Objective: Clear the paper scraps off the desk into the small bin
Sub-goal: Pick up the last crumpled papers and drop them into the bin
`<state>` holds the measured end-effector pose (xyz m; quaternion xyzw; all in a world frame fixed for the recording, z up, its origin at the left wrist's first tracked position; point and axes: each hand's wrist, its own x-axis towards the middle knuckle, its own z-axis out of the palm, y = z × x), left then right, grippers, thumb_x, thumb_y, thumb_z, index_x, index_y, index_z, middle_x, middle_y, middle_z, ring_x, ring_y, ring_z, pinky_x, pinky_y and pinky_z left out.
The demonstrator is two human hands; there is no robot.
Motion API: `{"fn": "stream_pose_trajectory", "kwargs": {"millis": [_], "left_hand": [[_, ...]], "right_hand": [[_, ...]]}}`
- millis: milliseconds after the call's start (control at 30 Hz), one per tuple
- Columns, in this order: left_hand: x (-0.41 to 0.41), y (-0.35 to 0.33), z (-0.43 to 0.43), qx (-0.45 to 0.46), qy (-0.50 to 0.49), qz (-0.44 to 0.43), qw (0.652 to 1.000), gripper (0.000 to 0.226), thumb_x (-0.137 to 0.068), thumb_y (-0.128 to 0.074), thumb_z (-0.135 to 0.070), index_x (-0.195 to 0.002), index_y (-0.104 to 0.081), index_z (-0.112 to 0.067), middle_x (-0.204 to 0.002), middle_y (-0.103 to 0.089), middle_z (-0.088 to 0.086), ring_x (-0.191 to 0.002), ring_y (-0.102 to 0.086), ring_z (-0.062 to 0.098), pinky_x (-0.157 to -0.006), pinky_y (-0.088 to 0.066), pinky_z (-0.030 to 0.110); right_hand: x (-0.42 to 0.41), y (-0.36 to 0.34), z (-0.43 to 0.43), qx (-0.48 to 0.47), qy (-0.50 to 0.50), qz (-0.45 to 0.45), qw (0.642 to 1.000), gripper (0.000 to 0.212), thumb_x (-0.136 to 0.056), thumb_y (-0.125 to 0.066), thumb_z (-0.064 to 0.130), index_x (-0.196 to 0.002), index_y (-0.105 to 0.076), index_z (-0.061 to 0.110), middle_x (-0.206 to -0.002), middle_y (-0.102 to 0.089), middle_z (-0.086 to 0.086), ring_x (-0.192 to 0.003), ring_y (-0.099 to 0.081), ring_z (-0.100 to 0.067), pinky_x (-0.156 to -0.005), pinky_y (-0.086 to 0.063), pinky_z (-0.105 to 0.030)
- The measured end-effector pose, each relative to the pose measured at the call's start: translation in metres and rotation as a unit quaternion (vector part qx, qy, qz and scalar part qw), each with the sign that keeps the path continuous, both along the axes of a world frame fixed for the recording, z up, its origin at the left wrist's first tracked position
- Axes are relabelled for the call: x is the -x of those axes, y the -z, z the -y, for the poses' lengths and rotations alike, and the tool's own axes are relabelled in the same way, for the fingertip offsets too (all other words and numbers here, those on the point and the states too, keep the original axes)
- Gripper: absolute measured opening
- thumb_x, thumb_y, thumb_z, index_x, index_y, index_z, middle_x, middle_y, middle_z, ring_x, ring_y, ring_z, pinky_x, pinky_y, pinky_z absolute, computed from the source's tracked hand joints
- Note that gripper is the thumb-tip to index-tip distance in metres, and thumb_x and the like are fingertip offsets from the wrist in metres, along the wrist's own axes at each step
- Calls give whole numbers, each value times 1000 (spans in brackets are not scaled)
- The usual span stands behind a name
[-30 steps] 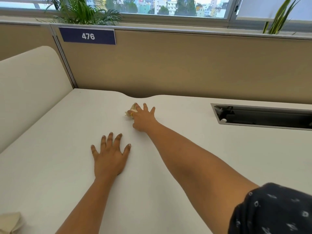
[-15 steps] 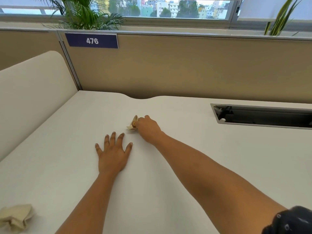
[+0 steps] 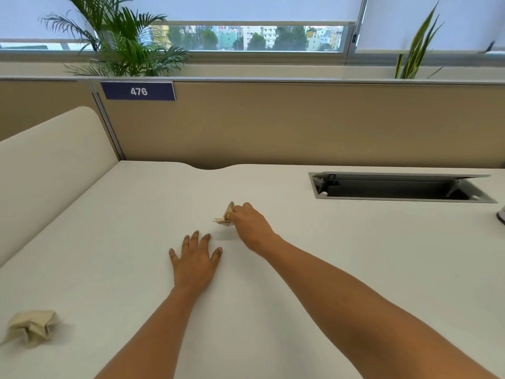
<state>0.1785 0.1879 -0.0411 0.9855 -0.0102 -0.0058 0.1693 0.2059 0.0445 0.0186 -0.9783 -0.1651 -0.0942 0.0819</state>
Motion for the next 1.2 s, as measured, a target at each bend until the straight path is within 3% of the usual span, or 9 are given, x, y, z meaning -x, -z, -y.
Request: {"fn": "stream_pose_trajectory", "kwargs": {"millis": [233,467,600,667,733,867,967,1033,1200], "left_hand": [[29,-21,92,-7,93,50,994,54,-94,-33,-49,-142,-27,-26,-158,-9,0,-146,-9,16,-116,-12,53],[67,-20,198,39,158,48,986,42,-97,-33,-38,-137,-36,-24,-155,-21,-2,-144,-16,10,-117,-9,49],[89,-24,257,62,225,174,957,12,-88,-58,-15,-93,-69,-16,-108,-68,1,-111,-60,13,-109,-28,51],[99,-28,284,52,230,214,948,9,-75,-74,-9,-72,-70,-16,-78,-72,-2,-84,-69,16,-96,-43,51],[103,-29,308,43,227,213,949,9,-71,-78,-14,-68,-70,-17,-70,-72,-4,-78,-70,15,-92,-46,49],[106,-25,356,52,213,159,963,20,-86,-61,-33,-83,-72,-16,-86,-74,-2,-100,-63,16,-107,-28,43],[106,-21,386,54,210,175,960,25,-82,-64,-41,-76,-69,-17,-85,-72,-4,-99,-62,18,-106,-28,42],[106,-16,405,73,207,183,958,26,-78,-67,-44,-79,-67,-18,-93,-69,-3,-103,-61,20,-104,-30,42],[102,1,437,51,167,79,981,53,-89,-40,-55,-132,-40,-24,-152,-25,0,-144,-16,15,-115,-11,48]], "right_hand": [[58,-9,86,-52,57,-16,997,35,-91,-41,-5,-121,-53,6,-106,-57,-17,-98,-51,-30,-75,-46,-37],[109,-15,212,-89,179,-22,980,28,-92,-45,2,-119,-51,7,-93,-52,-16,-73,-43,-21,-58,-30,-19],[133,-15,286,-116,242,4,963,22,-97,-39,9,-109,-57,4,-87,-40,-6,-72,-40,-16,-50,-19,-10],[141,-14,322,-130,276,9,952,25,-98,-37,13,-105,-59,4,-89,-42,-6,-72,-39,-14,-50,-19,-9],[148,-16,358,-141,300,12,943,24,-99,-40,14,-104,-60,3,-93,-50,-10,-75,-41,-13,-52,-23,-9],[160,-22,427,-198,330,35,922,22,-96,-38,3,-107,-57,1,-107,-57,-16,-87,-49,-21,-69,-38,-22],[165,-31,470,-252,356,99,894,27,-95,-34,0,-103,-59,4,-96,-56,-10,-91,-53,-27,-62,-37,-21],[165,-39,496,-235,369,140,888,29,-94,-38,-3,-109,-62,3,-104,-60,-14,-98,-56,-31,-72,-40,-27],[154,-52,555,-223,408,188,865,33,-91,-40,-4,-109,-65,6,-112,-63,-17,-95,-54,-27,-72,-34,-20]]}}
